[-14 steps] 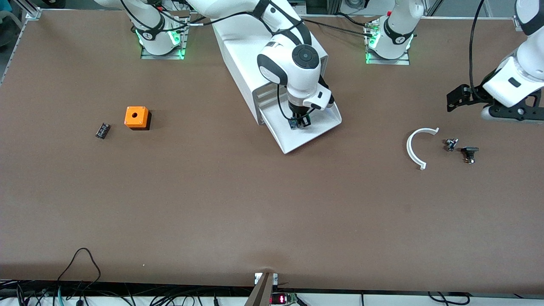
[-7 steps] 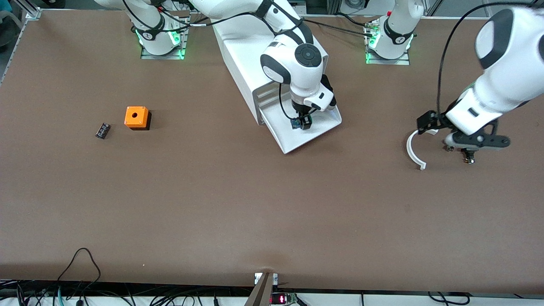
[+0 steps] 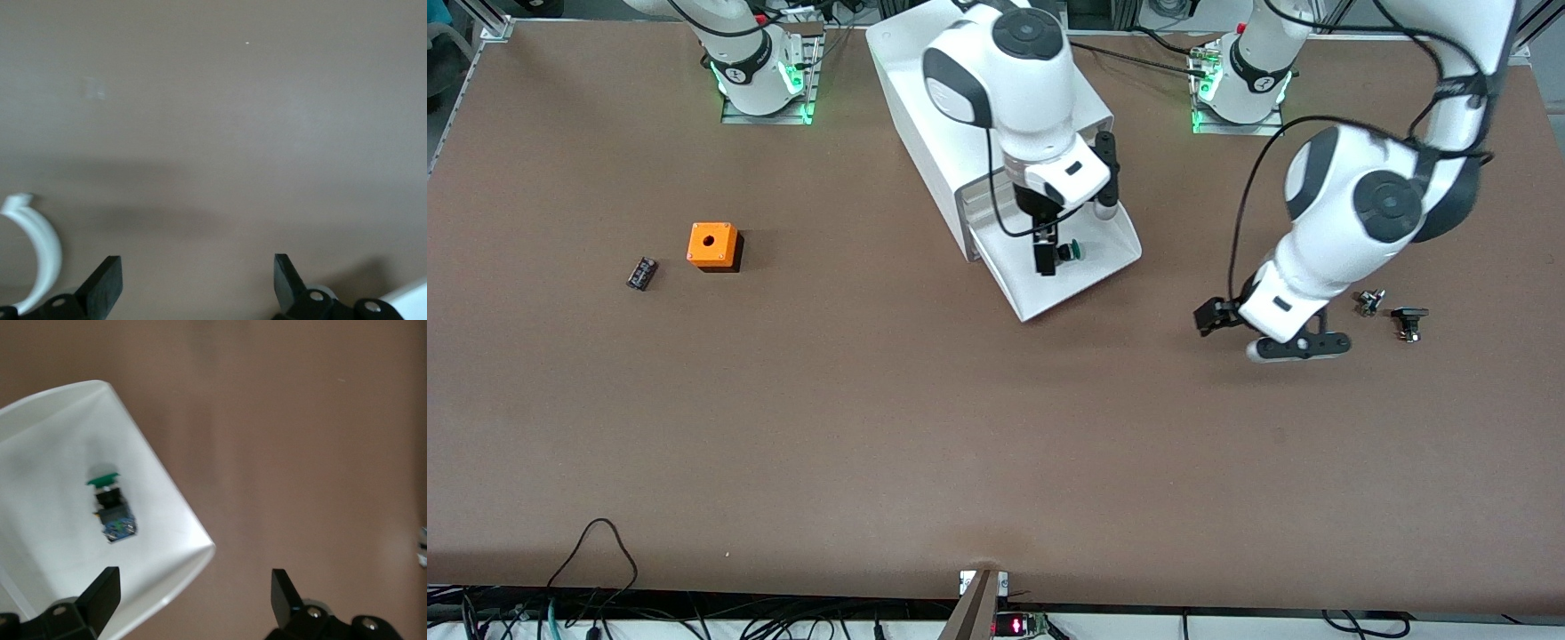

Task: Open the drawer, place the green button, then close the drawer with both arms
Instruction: 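Push the drawer shut with the left gripper while the right gripper withdraws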

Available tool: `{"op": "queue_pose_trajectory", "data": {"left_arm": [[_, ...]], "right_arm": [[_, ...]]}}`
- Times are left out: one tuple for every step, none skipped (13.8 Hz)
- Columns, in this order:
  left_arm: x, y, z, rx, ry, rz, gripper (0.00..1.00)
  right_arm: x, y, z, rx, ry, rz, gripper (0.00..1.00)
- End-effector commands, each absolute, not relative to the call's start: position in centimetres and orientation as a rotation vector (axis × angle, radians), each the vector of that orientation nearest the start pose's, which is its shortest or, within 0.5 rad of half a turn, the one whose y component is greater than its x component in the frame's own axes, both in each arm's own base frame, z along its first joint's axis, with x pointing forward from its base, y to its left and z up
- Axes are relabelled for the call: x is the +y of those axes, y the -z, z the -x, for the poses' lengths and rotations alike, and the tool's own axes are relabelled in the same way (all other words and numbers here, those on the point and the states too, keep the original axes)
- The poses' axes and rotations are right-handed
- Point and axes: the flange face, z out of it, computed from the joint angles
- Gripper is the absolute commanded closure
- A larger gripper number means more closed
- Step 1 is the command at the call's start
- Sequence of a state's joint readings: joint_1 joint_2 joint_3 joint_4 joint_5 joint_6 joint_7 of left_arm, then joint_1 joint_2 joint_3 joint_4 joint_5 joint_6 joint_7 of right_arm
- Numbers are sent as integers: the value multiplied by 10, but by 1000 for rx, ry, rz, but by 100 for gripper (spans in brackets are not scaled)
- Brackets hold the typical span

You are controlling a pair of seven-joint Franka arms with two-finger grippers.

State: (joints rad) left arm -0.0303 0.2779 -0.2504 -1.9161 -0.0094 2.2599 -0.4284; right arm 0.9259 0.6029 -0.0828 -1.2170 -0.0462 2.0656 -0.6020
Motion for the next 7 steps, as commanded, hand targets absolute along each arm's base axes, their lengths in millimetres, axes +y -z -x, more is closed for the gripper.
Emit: {"op": "queue_pose_trajectory", "data": {"left_arm": [[-208, -317, -575, -441, 99, 3236, 0], [-223, -301, -566, -477, 97, 3231, 0], [-238, -285, -558, -502, 85, 3226, 0], [-253, -270, -551, -506, 75, 3216, 0], [-266, -255, -541, -545, 56, 3206, 0], [-278, -245, -530, -577, 53, 3200, 0], [-286, -237, -519, -600, 40, 3189, 0]], "right_arm": [[532, -460, -505, -1856, 385, 2565, 0], [516, -456, -510, -1711, 360, 2660, 0], [498, -455, -521, -1573, 344, 2742, 0], [484, -456, -529, -1461, 336, 2802, 0], [464, -460, -541, -1320, 333, 2866, 0], [445, -462, -550, -1177, 296, 2936, 0], [427, -459, -558, -1046, 241, 3000, 0]]}}
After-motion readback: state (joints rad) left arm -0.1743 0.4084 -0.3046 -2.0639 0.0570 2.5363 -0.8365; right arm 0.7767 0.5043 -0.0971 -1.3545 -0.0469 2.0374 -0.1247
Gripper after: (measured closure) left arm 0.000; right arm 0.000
